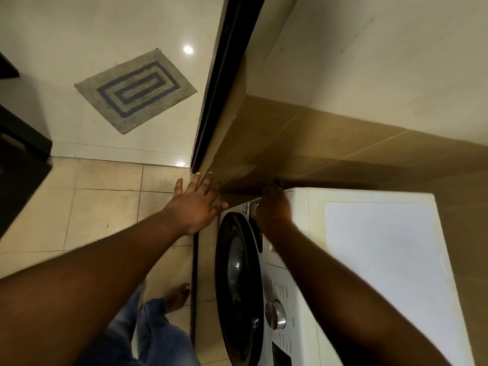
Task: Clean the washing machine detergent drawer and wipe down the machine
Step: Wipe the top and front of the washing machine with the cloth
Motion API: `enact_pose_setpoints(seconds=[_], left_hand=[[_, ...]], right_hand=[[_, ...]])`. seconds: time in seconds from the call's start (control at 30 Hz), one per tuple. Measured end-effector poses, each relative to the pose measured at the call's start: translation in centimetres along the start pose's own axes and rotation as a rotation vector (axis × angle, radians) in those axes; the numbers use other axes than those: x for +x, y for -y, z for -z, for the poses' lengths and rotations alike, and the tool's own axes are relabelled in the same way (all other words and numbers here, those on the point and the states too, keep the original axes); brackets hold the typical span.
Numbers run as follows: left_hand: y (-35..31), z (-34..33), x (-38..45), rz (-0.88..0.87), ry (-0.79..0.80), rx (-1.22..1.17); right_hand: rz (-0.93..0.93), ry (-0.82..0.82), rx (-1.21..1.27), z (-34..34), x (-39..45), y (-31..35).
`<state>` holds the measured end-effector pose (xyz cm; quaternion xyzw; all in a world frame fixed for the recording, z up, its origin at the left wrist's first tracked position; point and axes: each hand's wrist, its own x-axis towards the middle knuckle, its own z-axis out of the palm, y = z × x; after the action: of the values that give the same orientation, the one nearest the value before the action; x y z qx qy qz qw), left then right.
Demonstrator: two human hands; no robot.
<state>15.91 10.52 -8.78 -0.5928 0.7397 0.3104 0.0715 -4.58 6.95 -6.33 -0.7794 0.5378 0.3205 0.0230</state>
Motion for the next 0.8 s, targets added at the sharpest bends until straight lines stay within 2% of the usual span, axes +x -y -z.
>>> enact_pose_setpoints(seconds=[0.03, 0.1, 0.17, 0.23, 0.33, 0.4, 0.47, 0.57, 0.7, 0.8], left_hand=[[-0.2, 0.0, 0.0, 0.001, 0.008, 0.004], [-0.8, 0.0, 0.0, -0.009, 0.017, 0.003], [-1.5, 0.0, 0.0, -0.036, 0.017, -0.009], [-1.9, 0.2, 0.0, -0.059, 0.017, -0.009], [-1.8, 0.6, 0.1, -0.054, 0.028, 0.023], [-2.0, 0.8, 0.1, -0.042, 0.028, 0.039], [-2.6, 0.9, 0.3, -0.065, 0.029, 0.045], [-3.6, 1.0, 0.6, -0.128, 0.021, 0.056], [-3.3, 1.1, 0.9, -0.112, 0.006, 0.088], [-2.7, 0.8, 0.3, -0.096, -0.004, 0.088]], right_hand=[[-0.006, 0.008, -0.03, 1.1, 0.0, -1.0], [0.007, -0.015, -0.244, 1.9, 0.1, -2.4], [0.028, -0.083, -0.298, 1.4, -1.9, -2.4], [0.027, -0.015, -0.304, 0.7, -3.9, -1.8], [0.125, 0.052, -0.311, 0.7, -5.0, -2.2], [0.127, -0.014, -0.252, 1.6, -3.9, -2.8], [0.045, -0.111, -0.166, 2.2, -2.6, -3.2], [-0.001, -0.106, -0.124, 1.3, -4.0, -2.6], [0.133, -0.015, -0.182, -1.3, -9.1, -0.9], [0.127, -0.078, -0.221, -0.4, -6.7, -1.9]])
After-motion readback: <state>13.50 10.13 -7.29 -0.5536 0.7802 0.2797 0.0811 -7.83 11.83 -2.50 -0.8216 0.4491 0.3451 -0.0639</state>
